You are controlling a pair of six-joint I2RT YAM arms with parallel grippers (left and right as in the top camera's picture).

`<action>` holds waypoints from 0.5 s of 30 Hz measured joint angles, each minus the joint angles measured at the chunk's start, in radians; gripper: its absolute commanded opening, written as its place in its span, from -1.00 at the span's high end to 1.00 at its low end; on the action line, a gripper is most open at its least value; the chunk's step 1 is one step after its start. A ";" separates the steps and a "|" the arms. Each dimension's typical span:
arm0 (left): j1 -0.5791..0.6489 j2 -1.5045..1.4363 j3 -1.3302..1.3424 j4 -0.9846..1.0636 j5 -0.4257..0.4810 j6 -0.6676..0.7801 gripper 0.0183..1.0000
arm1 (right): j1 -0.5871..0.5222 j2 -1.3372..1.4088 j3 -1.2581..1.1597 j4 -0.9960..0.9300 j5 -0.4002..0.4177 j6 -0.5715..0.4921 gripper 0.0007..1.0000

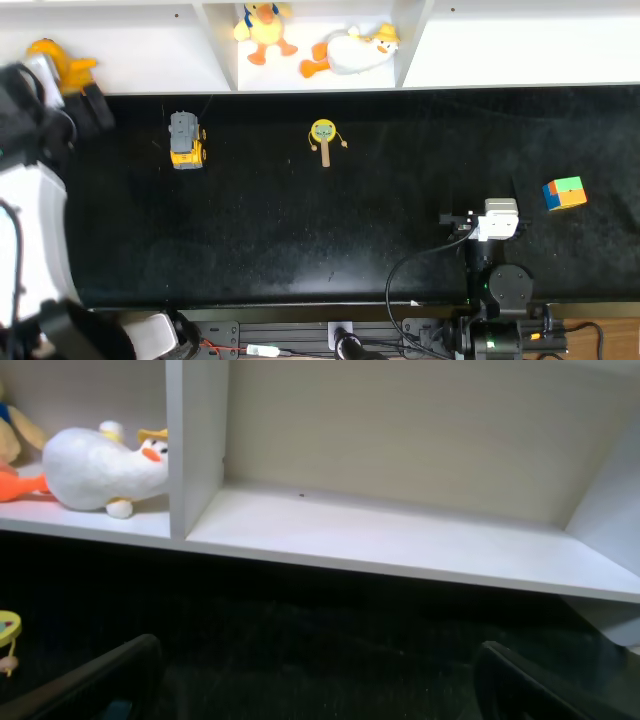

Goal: Store Toys

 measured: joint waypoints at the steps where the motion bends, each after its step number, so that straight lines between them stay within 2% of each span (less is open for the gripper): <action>1: -0.014 -0.047 -0.057 -0.001 0.002 -0.017 -1.00 | 0.000 0.000 0.000 -0.001 0.000 0.000 -0.99; 7: -0.163 -0.264 -0.292 -0.054 0.014 -0.119 -1.00 | 0.000 0.000 0.000 -0.001 0.000 0.001 -0.99; 15: -0.354 -0.156 -0.316 0.009 0.015 -0.158 -1.00 | 0.000 0.000 0.000 0.000 -0.001 0.000 -0.99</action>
